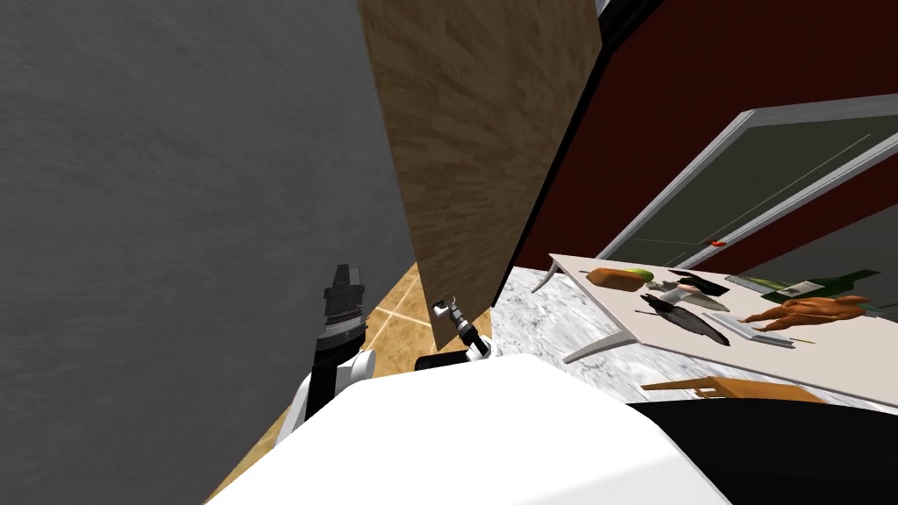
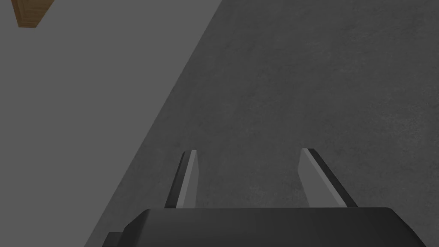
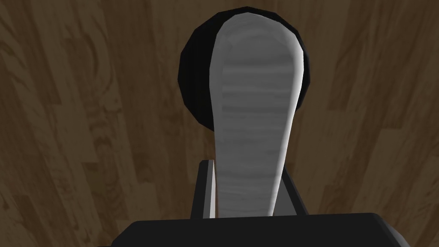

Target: Push the door open

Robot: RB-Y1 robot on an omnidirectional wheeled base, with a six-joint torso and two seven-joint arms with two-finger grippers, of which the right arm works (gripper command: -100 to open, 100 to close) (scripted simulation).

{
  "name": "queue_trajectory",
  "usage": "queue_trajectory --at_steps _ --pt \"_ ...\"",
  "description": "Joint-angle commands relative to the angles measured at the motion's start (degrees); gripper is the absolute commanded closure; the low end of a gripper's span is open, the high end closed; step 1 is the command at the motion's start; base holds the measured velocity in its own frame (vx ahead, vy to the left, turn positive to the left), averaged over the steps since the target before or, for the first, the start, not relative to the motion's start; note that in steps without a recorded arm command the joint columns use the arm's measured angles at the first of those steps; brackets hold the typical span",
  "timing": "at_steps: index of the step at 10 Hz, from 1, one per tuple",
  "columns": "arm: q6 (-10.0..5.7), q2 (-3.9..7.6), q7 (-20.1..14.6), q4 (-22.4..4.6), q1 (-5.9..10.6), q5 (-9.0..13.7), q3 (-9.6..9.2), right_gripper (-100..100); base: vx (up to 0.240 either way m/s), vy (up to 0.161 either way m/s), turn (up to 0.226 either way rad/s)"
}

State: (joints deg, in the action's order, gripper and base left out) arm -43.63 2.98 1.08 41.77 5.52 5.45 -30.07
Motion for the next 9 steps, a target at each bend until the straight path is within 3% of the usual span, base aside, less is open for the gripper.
queue_trajectory --at_steps 1,8,9 --pt "0.35 0.82 0.23 0.87 0.0 0.59 2.05 100 0.119 0.154 -0.043" --pt "-0.12 -0.68 1.35 -0.25 0.39 1.95 7.49 100 0.12 0.16 -0.061" --pt "-0.12 -0.68 1.35 -0.25 0.39 1.95 7.49 100 0.096 0.128 -0.036"
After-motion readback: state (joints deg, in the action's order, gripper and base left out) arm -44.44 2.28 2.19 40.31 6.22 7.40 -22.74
